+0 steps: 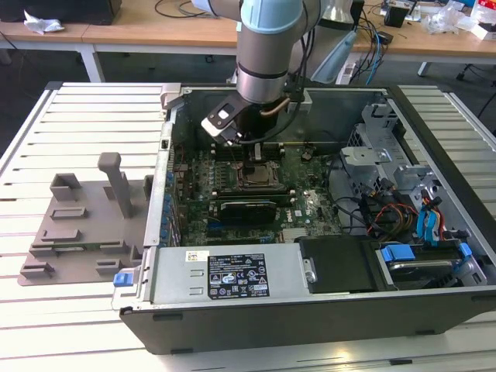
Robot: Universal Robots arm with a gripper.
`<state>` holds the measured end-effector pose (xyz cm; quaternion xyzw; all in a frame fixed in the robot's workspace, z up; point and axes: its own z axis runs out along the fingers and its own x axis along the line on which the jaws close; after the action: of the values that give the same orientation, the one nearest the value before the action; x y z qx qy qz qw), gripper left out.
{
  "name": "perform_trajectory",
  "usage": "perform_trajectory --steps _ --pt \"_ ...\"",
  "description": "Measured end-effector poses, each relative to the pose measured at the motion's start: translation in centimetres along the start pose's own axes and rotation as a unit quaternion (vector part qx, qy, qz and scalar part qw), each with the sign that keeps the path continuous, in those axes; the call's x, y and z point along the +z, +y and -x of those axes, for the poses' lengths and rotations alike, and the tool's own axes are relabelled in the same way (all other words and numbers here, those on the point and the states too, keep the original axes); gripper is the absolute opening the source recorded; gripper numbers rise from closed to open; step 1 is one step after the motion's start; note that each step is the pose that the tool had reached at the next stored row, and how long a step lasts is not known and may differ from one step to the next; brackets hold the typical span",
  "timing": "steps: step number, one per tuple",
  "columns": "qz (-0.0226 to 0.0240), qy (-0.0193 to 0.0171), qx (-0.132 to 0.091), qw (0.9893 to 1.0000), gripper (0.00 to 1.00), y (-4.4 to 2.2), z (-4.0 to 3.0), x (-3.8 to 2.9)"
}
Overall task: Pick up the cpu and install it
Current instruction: 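Close the cpu cover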
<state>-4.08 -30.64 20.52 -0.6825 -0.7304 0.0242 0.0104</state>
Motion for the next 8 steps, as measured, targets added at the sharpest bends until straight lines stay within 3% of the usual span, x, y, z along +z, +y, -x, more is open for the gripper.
perform_trajectory --steps 2,4,8 --pt "-0.0003 -0.0002 0.000 1.0000 0.11 0.08 0.01 0.10" --pt "0.0000 0.0000 0.000 1.0000 0.11 0.59 0.04 0.08" --pt "0.0000 0.0001 0.000 1.0000 0.11 0.91 0.06 -0.36"
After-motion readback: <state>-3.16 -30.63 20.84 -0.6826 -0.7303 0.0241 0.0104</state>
